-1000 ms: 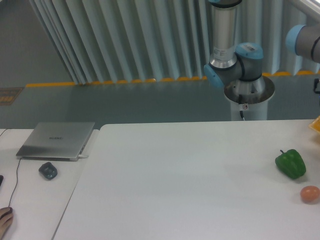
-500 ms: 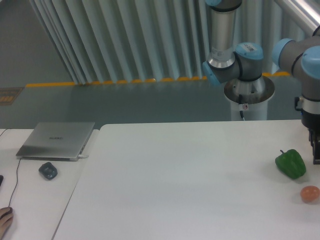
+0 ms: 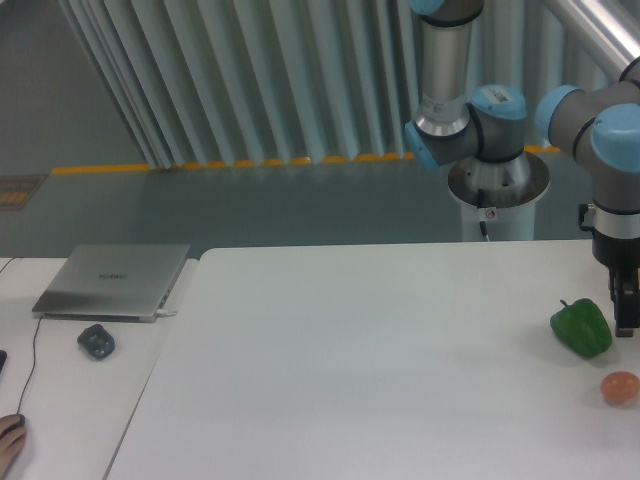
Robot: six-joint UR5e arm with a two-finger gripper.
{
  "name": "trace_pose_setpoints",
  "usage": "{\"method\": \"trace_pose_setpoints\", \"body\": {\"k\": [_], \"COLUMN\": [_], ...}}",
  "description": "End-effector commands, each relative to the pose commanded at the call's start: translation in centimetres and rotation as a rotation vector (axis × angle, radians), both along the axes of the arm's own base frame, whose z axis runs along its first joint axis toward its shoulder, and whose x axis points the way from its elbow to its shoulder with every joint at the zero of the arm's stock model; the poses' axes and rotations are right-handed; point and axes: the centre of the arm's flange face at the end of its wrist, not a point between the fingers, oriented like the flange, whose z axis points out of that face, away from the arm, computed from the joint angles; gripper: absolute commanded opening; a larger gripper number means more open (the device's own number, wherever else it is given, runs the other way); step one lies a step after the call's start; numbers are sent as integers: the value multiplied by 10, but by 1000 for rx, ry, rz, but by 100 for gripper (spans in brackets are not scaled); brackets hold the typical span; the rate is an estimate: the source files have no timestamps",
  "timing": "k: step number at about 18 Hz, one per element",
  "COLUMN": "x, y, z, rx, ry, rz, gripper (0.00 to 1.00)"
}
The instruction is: Place the yellow pepper in a basket
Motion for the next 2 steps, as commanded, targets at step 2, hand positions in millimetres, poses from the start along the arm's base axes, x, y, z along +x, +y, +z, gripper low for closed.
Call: {"method": "trace_pose_setpoints", "body": {"k": [2], "x": [0], "y": [0], "z": [0], "rx": [6], "ry": [-4], "rz": [-1], "gripper": [100]}}
